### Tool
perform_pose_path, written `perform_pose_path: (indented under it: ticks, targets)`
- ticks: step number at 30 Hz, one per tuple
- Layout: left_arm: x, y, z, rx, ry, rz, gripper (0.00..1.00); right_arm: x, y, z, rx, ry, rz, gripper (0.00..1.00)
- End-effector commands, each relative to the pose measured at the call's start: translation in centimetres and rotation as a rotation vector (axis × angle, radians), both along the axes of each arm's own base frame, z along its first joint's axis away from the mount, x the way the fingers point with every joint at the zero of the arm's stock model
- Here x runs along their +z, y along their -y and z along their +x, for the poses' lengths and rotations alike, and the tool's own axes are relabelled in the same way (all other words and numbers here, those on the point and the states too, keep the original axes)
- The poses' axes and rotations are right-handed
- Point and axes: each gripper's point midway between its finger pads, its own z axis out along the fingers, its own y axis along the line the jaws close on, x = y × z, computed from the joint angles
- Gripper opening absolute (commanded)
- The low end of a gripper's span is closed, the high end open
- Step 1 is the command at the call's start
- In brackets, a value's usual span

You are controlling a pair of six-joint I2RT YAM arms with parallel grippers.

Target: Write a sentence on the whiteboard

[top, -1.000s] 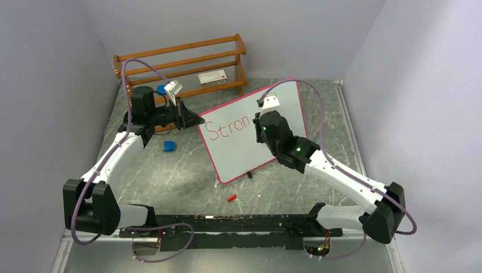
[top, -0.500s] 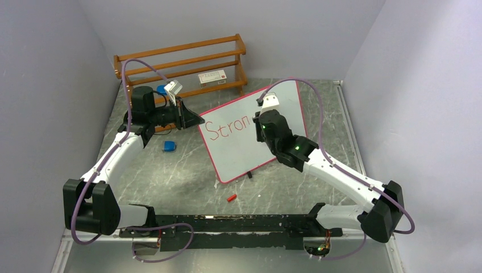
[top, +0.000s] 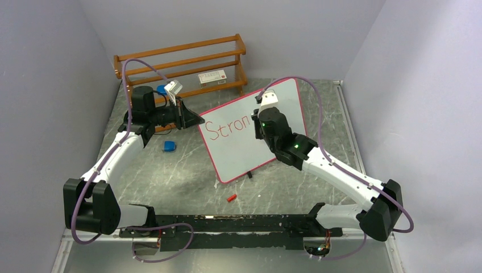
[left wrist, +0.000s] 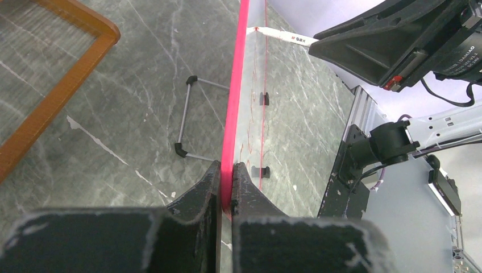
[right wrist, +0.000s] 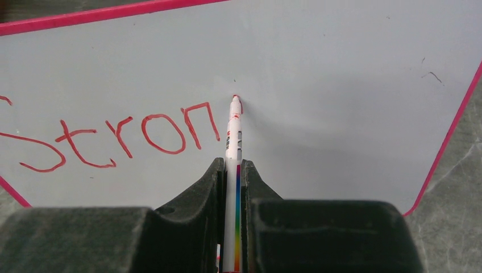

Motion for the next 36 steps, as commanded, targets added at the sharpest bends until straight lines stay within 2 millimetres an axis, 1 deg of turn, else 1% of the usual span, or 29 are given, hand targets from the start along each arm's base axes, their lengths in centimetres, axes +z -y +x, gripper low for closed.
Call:
perform_pose_path:
  ticks: [1, 7, 17, 26, 30, 33, 36]
  targets:
    - [-2.9, 0.6, -0.8, -0.029, -0.061, 0.059, 0.05, 1.4, -0.9, 0.6, 0.027, 0.028, 0.040, 0.00]
    - [-2.9, 0.6, -0.8, -0.029, -0.061, 0.059, 0.05, 0.7, -1.2, 0.3, 0.050, 0.002, 0.033, 0.00]
    - [-2.9, 0.6, -0.8, -0.027, -0.060, 0.061, 0.05, -1.6, -0.4, -0.9, 0.054, -0.061, 0.002, 0.00]
    - [-2.9, 0.6, -0.8, -0.027, -0.062, 0.061, 0.05, -2.8, 0.0, -1.8, 0.069, -0.103, -0.020, 0.00]
    - [-2.9, 0.5, -0.8, -0.026, -0.060, 0.062, 0.05, -3.4, 0.4, -1.9, 0.058, -0.117, -0.043, 0.00]
    - [-2.9, 0.6, -0.8, -0.027, -0.061, 0.061, 0.05, -3.5, 0.8, -1.8, 0.038, -0.115, -0.059, 0.00]
    - [-2.9, 0.5, -0.8, -0.026, -0.061, 0.062, 0.05, -3.1, 1.2, -1.6, 0.018, -0.098, -0.064, 0.00]
